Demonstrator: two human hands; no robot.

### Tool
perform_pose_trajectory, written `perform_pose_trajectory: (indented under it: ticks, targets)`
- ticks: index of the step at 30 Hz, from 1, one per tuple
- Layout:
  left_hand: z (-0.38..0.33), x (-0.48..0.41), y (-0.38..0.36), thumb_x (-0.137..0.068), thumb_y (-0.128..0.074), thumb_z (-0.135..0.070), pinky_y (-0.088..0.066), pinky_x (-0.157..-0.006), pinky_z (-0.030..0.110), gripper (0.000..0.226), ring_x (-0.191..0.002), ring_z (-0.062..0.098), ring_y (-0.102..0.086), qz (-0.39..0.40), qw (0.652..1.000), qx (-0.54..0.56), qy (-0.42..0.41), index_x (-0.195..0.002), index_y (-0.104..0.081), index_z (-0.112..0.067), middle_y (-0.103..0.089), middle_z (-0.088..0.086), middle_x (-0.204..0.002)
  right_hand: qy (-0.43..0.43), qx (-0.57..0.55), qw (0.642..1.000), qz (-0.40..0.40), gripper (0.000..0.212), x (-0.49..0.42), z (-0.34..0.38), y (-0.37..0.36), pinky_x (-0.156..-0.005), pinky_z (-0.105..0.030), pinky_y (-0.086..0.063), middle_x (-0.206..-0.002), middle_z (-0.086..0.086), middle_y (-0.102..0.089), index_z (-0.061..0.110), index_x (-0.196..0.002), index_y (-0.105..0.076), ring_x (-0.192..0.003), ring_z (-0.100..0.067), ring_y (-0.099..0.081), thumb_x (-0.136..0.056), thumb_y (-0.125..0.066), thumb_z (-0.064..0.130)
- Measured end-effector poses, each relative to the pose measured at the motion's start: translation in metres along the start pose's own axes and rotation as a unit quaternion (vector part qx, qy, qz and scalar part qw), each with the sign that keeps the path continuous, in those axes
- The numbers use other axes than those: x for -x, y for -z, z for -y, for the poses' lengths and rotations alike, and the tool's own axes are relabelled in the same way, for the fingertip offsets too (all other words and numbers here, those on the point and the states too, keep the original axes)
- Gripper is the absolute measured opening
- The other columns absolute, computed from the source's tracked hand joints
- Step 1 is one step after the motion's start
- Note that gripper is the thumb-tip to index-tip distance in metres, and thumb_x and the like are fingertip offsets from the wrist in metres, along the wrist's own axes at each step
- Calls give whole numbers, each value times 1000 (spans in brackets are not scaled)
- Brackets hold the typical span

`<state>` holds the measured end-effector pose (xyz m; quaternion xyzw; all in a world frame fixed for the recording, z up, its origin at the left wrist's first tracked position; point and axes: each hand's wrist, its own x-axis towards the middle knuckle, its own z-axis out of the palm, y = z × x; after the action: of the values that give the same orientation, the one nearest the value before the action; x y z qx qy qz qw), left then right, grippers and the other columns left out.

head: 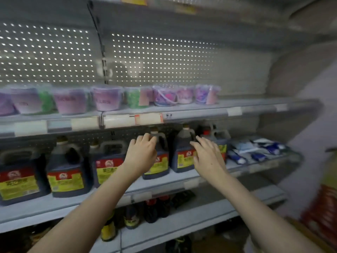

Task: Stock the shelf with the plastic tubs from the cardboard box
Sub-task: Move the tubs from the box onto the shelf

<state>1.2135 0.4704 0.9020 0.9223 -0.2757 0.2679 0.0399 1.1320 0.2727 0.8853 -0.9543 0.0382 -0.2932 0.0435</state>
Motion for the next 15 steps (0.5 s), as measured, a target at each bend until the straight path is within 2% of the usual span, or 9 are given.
perform_pose_trajectory:
  ticks: [2,5,8,11,15]
  targets:
    - [-40,-3,-16,-92,-42,-26,-37,-91,40,38,-116,30,-45,15,999,19,-24,-130,-43,-18,-46,6,-127,-27,11,1000,12,44,25,-38,6,-94,-47,-45,-126,-16,-60,9,-114,-65,-113,-35,-58,-70,-72,6]
    - [-99,-5,-36,-93,-43,-26,-38,-92,39,38,-116,29,-46,30,998,34,-53,-130,-44,-18,-47,6,-129,-56,38,997,43,45,63,-89,17,-108,-39,-30,-143,-9,-43,13,-132,-50,-131,-29,-39,-87,-56,12]
    - [-154,-6,-55,-91,-47,-24,-37,-93,41,38,-119,31,-44,60,994,48,-81,-128,-47,-16,-48,8,-128,-90,45,993,63,49,101,-136,23,-113,-35,-19,-153,-6,-28,16,-141,-39,-139,-23,-25,-92,-47,17]
    - [-206,-5,-72,-90,-48,-21,-39,-93,43,38,-116,33,-46,84,986,70,-128,-128,-49,-16,-49,9,-124,-131,54,986,92,51,141,-174,26,-115,-36,-20,-153,-7,-27,16,-142,-38,-139,-23,-24,-92,-46,16]
    - [-268,-3,-100,-91,-44,-22,-36,-94,42,37,-118,31,-44,136,969,72,-195,-128,-45,-18,-46,7,-129,-197,61,973,103,51,192,-214,28,-113,-36,-21,-151,-6,-32,16,-141,-39,-136,-24,-29,-90,-46,13]
